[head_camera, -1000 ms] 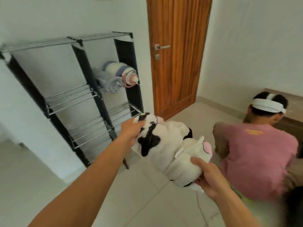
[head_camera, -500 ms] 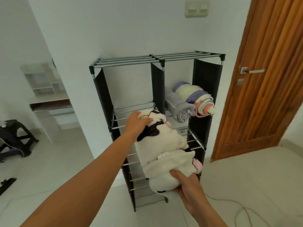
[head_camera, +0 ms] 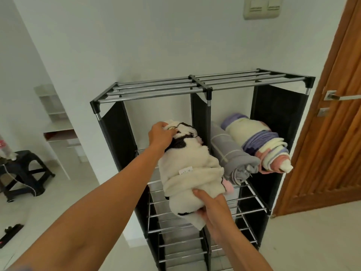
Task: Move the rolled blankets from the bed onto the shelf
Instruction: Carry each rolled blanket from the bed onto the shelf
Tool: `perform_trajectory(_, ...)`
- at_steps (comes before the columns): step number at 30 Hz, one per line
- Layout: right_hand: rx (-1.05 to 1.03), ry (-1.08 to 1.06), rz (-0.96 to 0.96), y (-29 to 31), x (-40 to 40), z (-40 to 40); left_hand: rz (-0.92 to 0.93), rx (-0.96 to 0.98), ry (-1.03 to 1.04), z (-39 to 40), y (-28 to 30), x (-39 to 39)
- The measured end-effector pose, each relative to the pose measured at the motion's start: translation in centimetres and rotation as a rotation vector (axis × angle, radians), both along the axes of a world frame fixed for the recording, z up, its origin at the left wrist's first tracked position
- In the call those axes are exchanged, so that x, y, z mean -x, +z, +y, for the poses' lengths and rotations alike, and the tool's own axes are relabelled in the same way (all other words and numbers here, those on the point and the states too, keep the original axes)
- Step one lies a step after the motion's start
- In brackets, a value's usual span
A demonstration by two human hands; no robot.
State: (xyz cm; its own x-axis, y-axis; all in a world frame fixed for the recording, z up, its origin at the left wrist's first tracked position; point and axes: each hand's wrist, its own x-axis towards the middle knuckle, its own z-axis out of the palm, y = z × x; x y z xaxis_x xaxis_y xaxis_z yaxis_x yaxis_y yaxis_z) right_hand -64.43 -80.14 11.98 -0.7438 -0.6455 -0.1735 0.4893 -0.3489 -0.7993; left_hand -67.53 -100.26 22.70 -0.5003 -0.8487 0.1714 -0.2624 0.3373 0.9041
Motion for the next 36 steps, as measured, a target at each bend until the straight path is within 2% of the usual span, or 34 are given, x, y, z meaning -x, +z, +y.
perform_trajectory(14, 0.065, -0.036, -0.025, 0.5, 4.5, -7.8, -0.056, 0.038, -0.056, -7.5, 0.9, 6.2)
perform_trajectory(18, 0.087, -0.078, -0.002, 1.2, 5.9, -9.2, -0.059, 0.120, -0.126, -8.5, 1.4, 7.4)
perform_trajectory(20, 0.060, -0.108, -0.013, 1.0, 6.6, -9.8, -0.150, 0.202, -0.246, -8.3, 1.3, 7.8)
perform_trajectory(24, -0.132, -0.122, -0.012, -0.7, 7.5, -10.7, -0.617, 0.337, -0.520, -7.2, -1.3, 8.3)
perform_trajectory(26, -0.174, -0.113, -0.017, -1.2, 7.9, -10.7, -0.698, 0.378, -0.582, -6.8, -2.1, 8.6)
perform_trajectory(32, -0.253, -0.006, 0.008, -1.4, 8.0, -8.7, -0.646, 0.435, -0.510, -5.6, -2.2, 7.7)
perform_trajectory(36, -0.293, 0.046, 0.016, -1.7, 7.8, -5.2, -0.426, 0.517, -0.402, -2.6, -3.6, 5.7)
